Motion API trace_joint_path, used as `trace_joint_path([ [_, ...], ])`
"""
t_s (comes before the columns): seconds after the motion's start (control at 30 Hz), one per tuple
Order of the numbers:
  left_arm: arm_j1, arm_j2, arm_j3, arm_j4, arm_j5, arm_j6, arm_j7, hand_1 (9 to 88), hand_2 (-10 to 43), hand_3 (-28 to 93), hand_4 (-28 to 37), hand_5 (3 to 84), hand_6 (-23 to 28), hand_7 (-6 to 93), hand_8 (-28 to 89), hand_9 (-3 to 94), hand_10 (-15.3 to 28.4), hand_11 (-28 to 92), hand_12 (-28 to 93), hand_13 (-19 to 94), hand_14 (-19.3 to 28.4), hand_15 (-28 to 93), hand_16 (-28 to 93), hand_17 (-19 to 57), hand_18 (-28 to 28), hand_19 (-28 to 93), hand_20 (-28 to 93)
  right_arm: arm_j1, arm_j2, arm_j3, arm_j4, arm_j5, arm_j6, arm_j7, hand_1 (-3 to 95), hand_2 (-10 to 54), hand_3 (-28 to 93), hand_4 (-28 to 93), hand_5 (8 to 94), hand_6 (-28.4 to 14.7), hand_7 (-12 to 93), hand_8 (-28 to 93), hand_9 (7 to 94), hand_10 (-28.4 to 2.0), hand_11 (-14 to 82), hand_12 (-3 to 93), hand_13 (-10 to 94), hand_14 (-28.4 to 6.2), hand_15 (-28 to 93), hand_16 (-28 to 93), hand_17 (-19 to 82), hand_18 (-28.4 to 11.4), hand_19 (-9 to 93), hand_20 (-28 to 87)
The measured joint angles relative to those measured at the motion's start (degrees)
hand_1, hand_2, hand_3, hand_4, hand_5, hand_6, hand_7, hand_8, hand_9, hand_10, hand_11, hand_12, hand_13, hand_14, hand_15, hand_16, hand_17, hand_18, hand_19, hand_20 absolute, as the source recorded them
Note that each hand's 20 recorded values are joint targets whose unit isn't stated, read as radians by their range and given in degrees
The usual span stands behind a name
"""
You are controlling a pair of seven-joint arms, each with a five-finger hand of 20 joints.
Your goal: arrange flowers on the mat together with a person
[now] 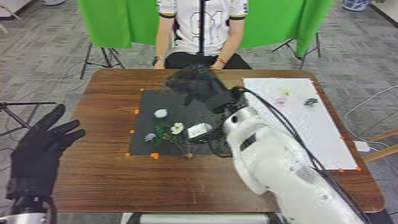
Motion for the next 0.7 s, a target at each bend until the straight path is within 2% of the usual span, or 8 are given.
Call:
trace_joint_path([
  [0.13,0.54,0.06,0.33,-0.04,-0.35,0.97,0.89,11.8,8.2,73,-28.3,32.9,4.2,14.5,-11,35.1,18.6,25,12,24,27.3,55,-9,-11.8,21.0,46,23,-8.43,-1.93,11.96,-2.11,11.14,-5.05,-1.97,20.3,10.0,71,-25,50.7,-4.9,11,-10,50.1,-21.8,18.3,15.1,44,-20.0,61,8,11,-23.0,70,5],
  [0.17,0.69,0.08,0.38,-0.07,-0.33,1.22,0.97,11.4,7.6,73,-28.3,32.6,4.1,14.4,-11,34.5,18.6,25,12,24,27.2,55,-9,-12.2,20.9,45,23,-10.58,-2.53,14.67,-2.36,13.96,-6.59,-2.83,20.2,10.1,71,-25,49.9,-4.8,10,-9,49.3,-21.8,17.9,15.4,43,-20.0,61,8,11,-22.9,68,8],
  [0.3,1.12,0.09,0.47,-0.09,0.31,1.78,0.97,12.2,3.2,75,-28.3,29.6,3.1,14.6,-11,32.5,17.9,24,12,23,26.4,54,-9,-12.7,20.6,44,23,-19.52,-4.37,24.42,-2.79,25.12,-10.53,-7.68,19.1,10.0,72,-25,47.5,-4.1,10,-9,47.1,-21.6,16.5,15.2,40,-20.3,58,7,9,-22.8,65,11],
  [0.37,1.39,0.1,0.49,-0.09,0.8,1.79,0.96,13.6,0.3,76,-28.3,27.8,2.7,15.1,-11,31.3,17.6,23,12,22,26.1,54,-8,-13.0,20.4,44,24,-24.04,-4.86,29.14,-2.86,30.63,-10.92,-9.89,19.0,9.9,72,-26,47.3,-3.9,10,-9,46.7,-21.5,16.1,15.2,39,-20.5,57,7,8,-22.7,65,11],
  [0.53,1.95,0.04,0.47,-0.08,3.29,1.56,0.74,14.9,-1.3,76,-28.3,26.8,2.4,15.7,-11,30.8,17.5,23,13,22,25.9,53,-8,-12.2,20.9,44,25,-34.16,-5.3,39.92,-2.86,44.16,-9.28,-13.43,18.6,9.8,73,-26,46.2,-3.1,10,-9,45.4,-21.0,14.7,15.5,38,-20.5,55,9,8,-22.5,62,15],
  [0.7,2.02,-0.09,0.13,-0.1,3.67,1.06,0.77,15.1,-1.5,76,-28.3,26.7,2.4,16.1,-11,30.6,17.5,23,13,22,26.0,53,-8,-10.6,21.9,47,28,-41.22,-5.73,44.39,-2.66,56.61,-7.68,-17.06,18.1,9.7,73,-26,45.3,-2.5,10,-9,45.1,-20.4,14.4,15.6,38,-20.2,54,9,7,-22.4,60,16],
])
